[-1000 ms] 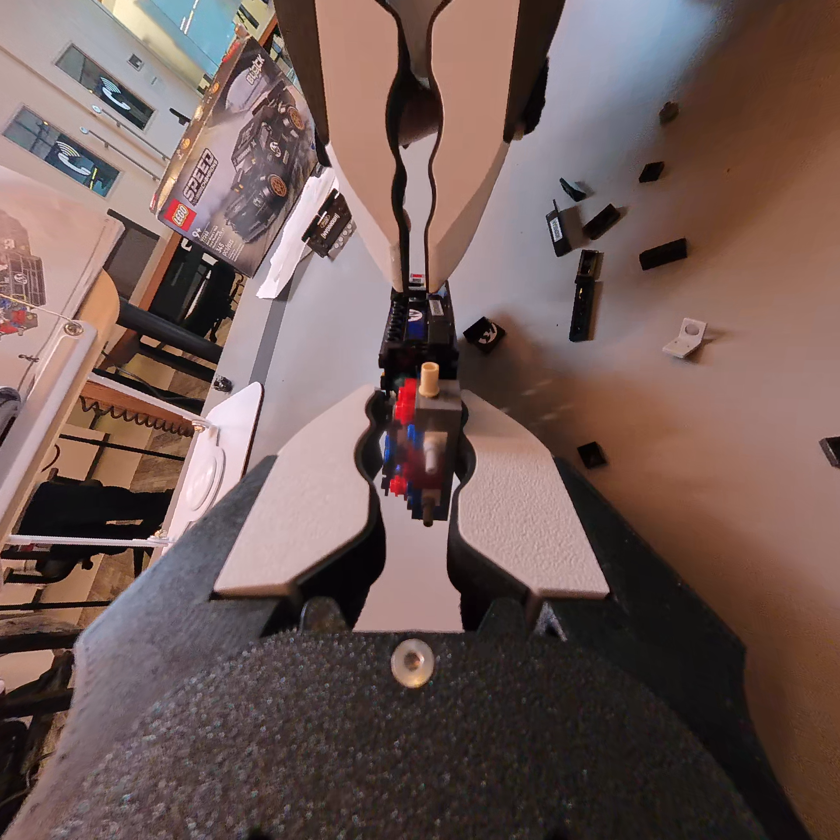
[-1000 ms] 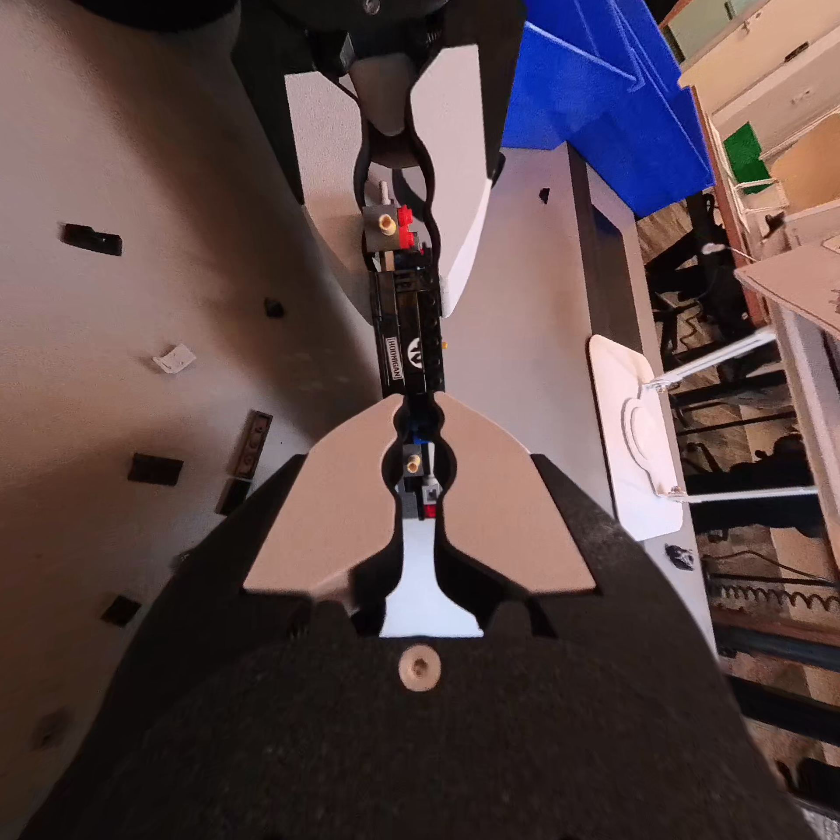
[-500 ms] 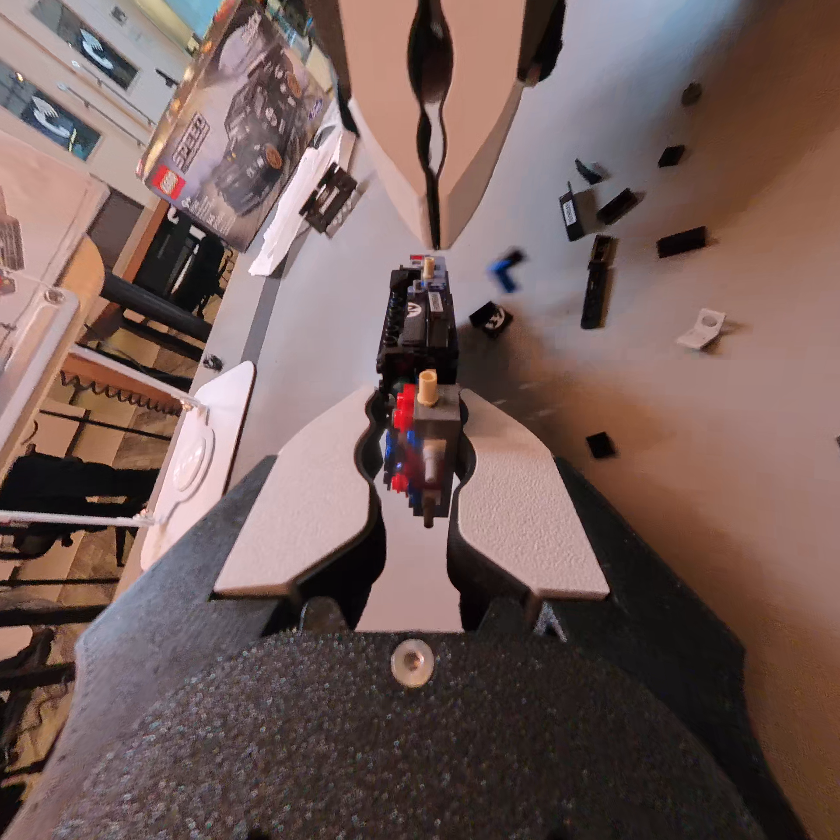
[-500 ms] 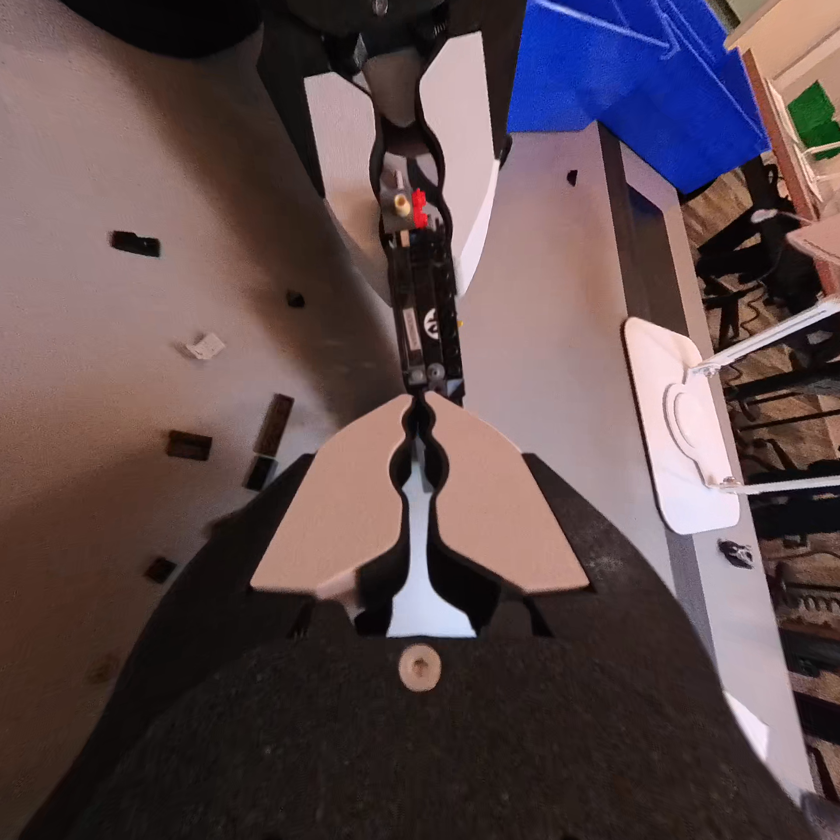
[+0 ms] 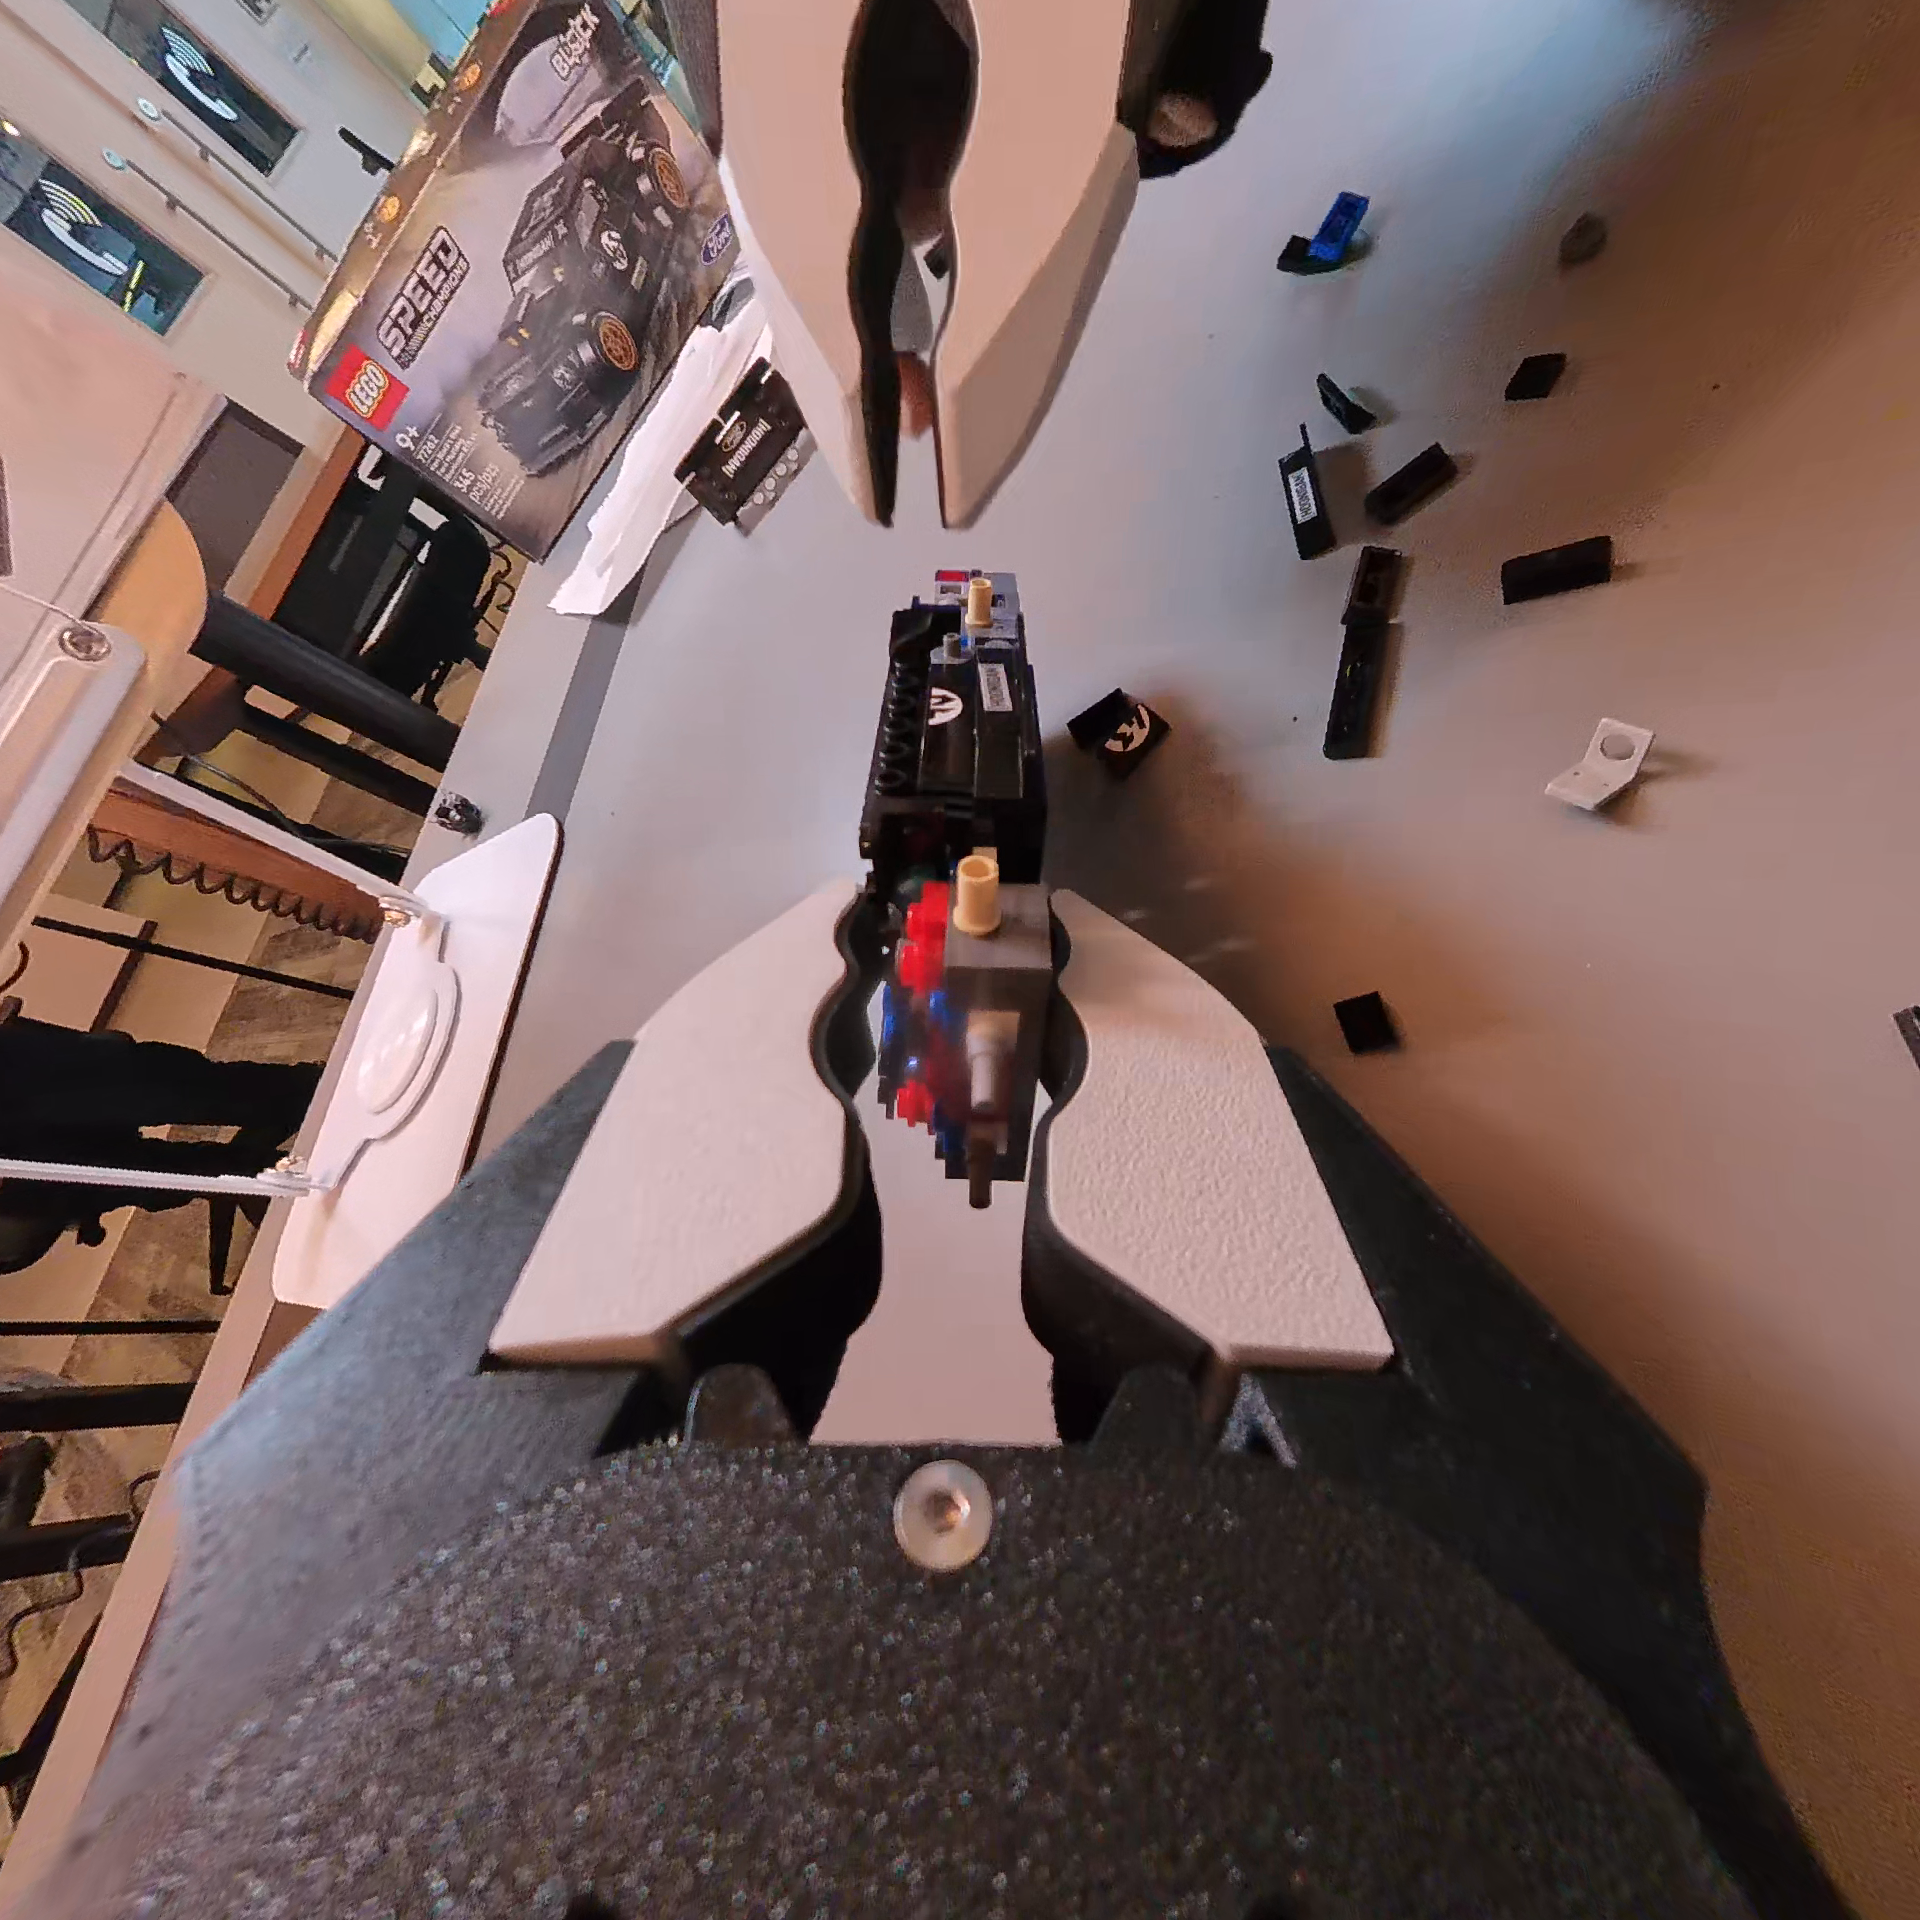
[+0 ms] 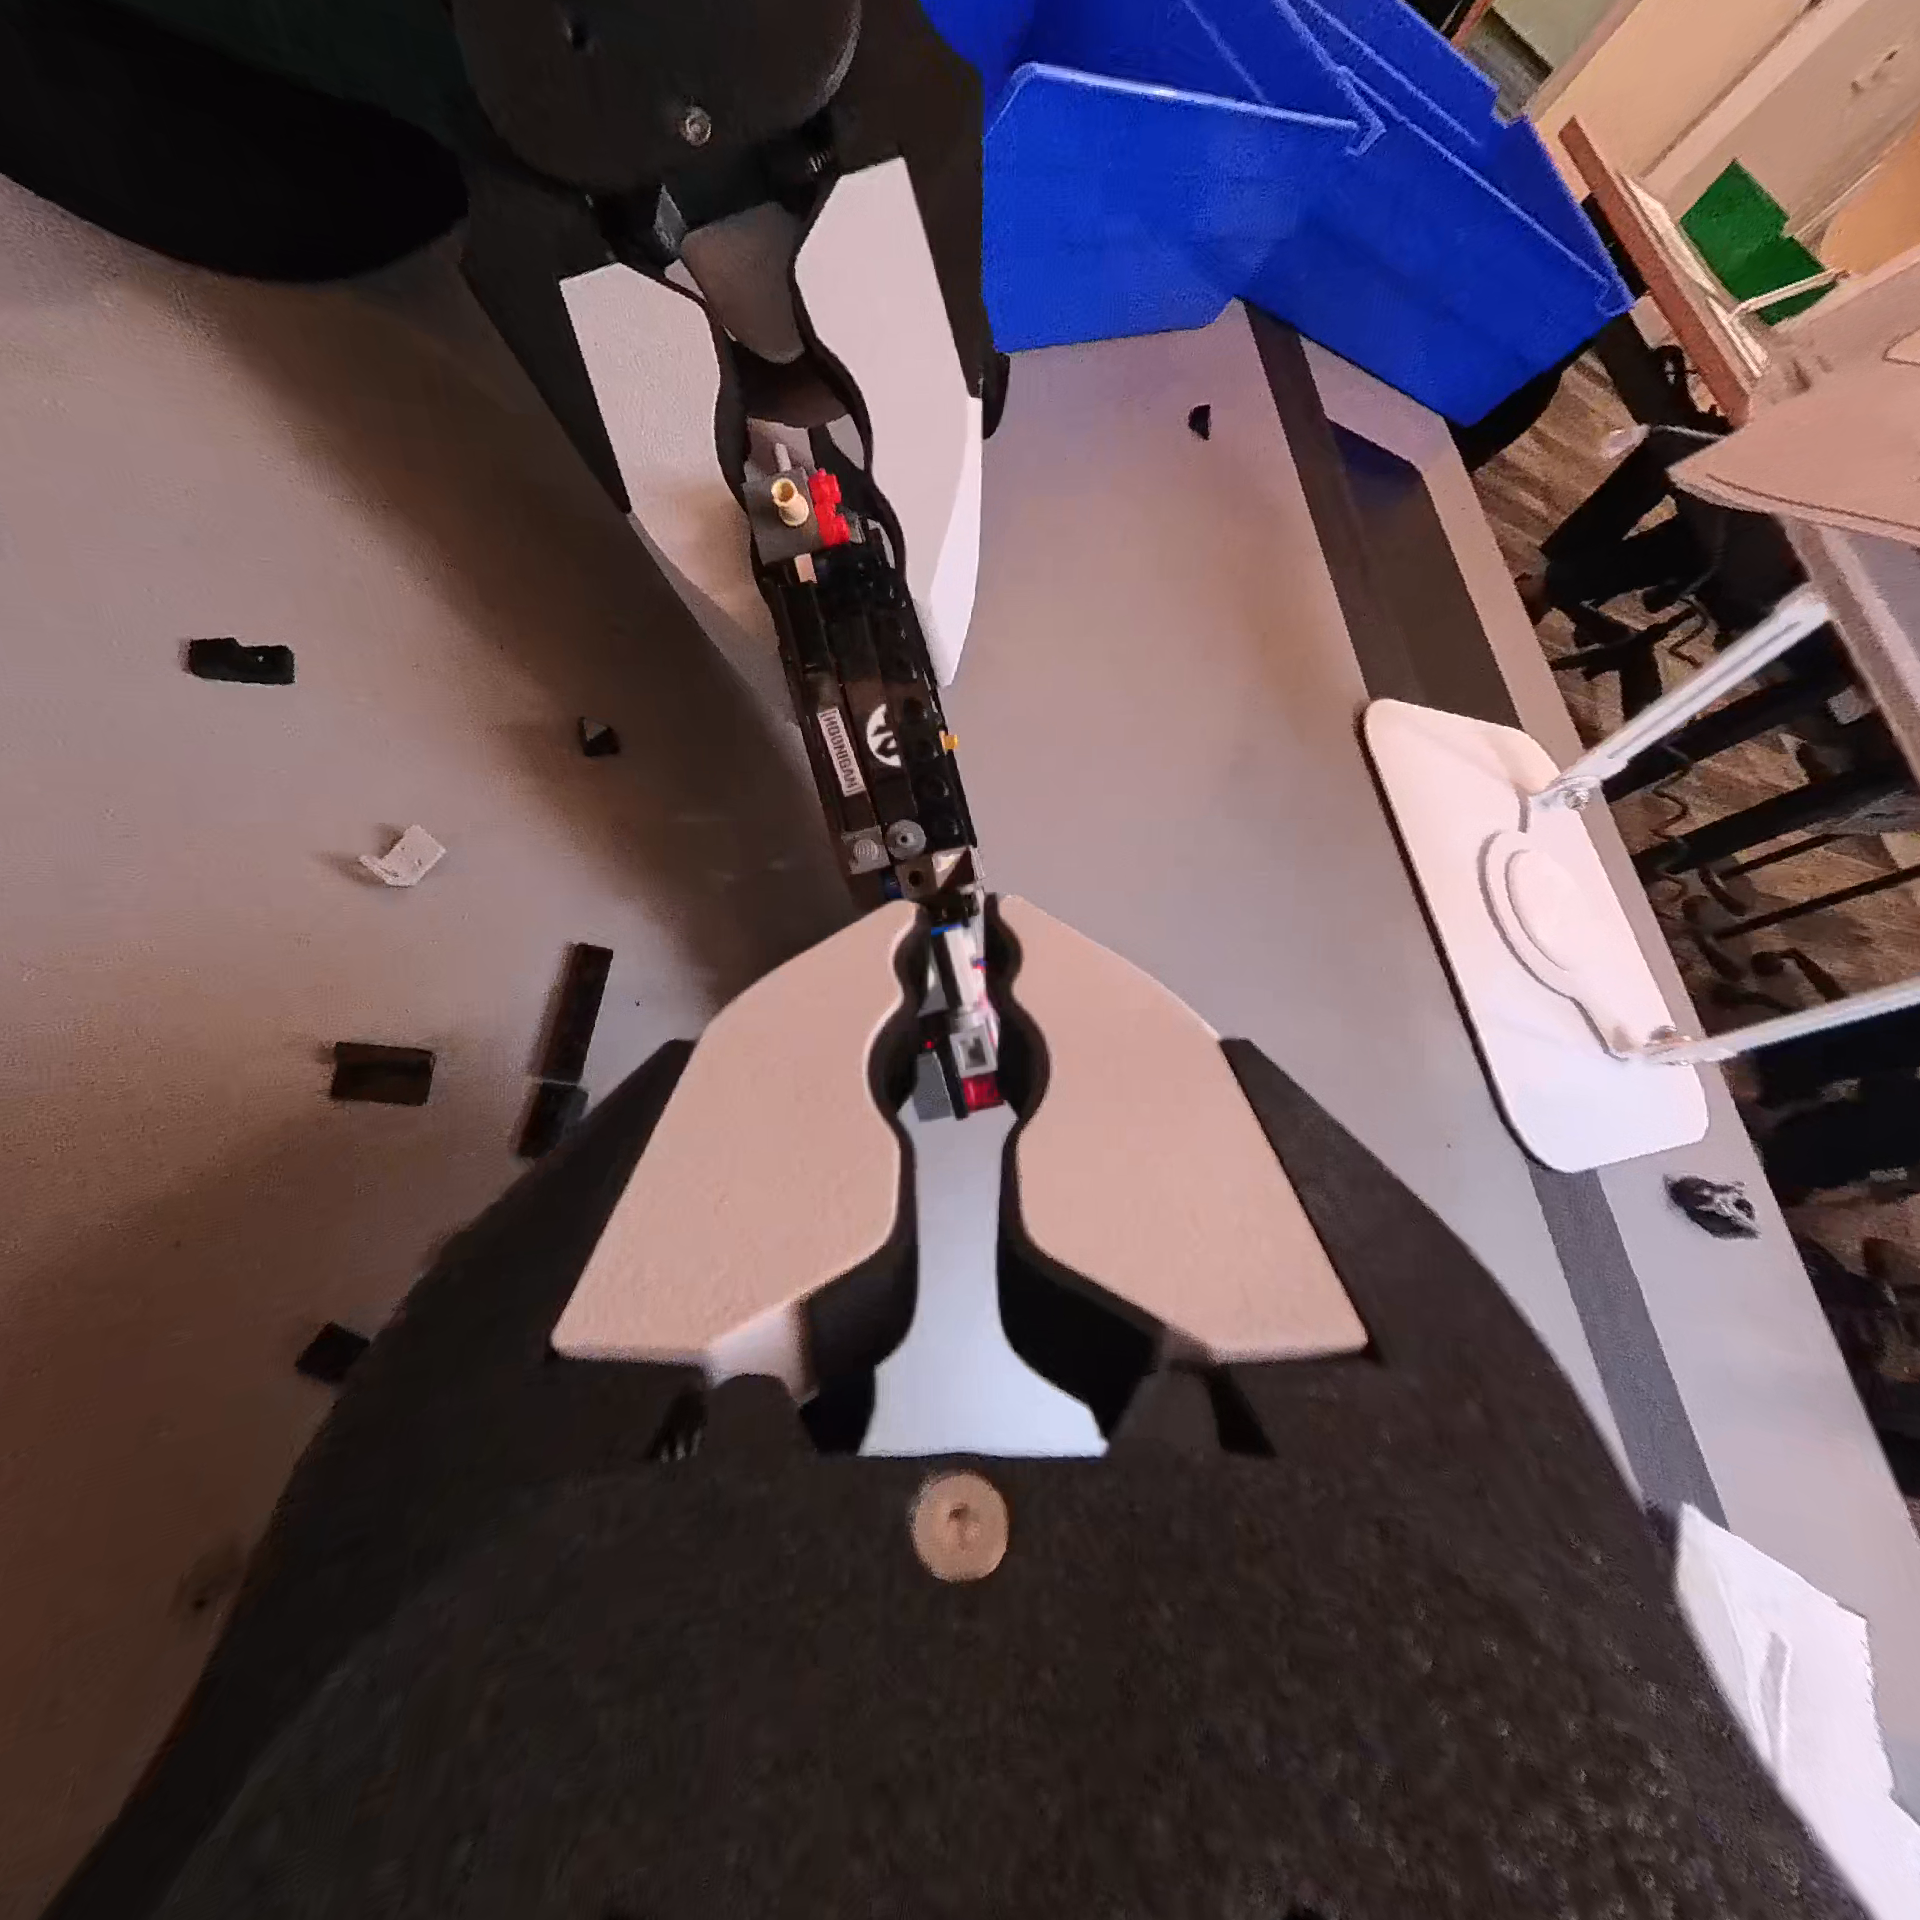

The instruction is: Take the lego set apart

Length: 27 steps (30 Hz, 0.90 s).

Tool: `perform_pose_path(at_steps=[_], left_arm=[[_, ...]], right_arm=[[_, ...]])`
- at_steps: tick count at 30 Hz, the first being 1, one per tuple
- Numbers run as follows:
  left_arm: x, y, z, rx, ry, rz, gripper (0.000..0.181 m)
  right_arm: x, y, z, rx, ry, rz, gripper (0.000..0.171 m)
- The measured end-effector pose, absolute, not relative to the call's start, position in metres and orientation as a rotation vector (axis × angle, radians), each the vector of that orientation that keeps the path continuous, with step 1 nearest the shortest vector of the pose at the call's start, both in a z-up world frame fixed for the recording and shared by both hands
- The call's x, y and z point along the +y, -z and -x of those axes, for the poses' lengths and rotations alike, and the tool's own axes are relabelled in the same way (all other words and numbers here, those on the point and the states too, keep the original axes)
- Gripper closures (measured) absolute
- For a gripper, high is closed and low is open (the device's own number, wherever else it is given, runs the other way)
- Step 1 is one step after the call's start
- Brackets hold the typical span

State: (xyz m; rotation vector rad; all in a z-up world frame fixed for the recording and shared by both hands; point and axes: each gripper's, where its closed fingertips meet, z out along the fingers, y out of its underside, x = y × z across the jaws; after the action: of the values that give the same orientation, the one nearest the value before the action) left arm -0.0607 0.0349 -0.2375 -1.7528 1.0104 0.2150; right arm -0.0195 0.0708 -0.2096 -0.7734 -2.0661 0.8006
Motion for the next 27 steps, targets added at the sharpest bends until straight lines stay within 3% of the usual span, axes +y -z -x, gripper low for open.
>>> perform_pose_path(at_steps=[14,22,27], left_arm=[[0.032,0.238,0.052,1.152,-0.380,1.670,0.153],[0.032,0.238,0.050,1.162,-0.387,1.667,0.152],[0.032,0.239,0.052,1.137,-0.364,1.697,0.152]], right_arm=[[0.062,0.226,0.023,-2.158,-0.663,0.763,0.163],[0.061,0.226,0.020,-2.165,-0.828,0.840,0.163],[0.060,0.226,0.021,-2.140,-0.596,0.658,0.163]])
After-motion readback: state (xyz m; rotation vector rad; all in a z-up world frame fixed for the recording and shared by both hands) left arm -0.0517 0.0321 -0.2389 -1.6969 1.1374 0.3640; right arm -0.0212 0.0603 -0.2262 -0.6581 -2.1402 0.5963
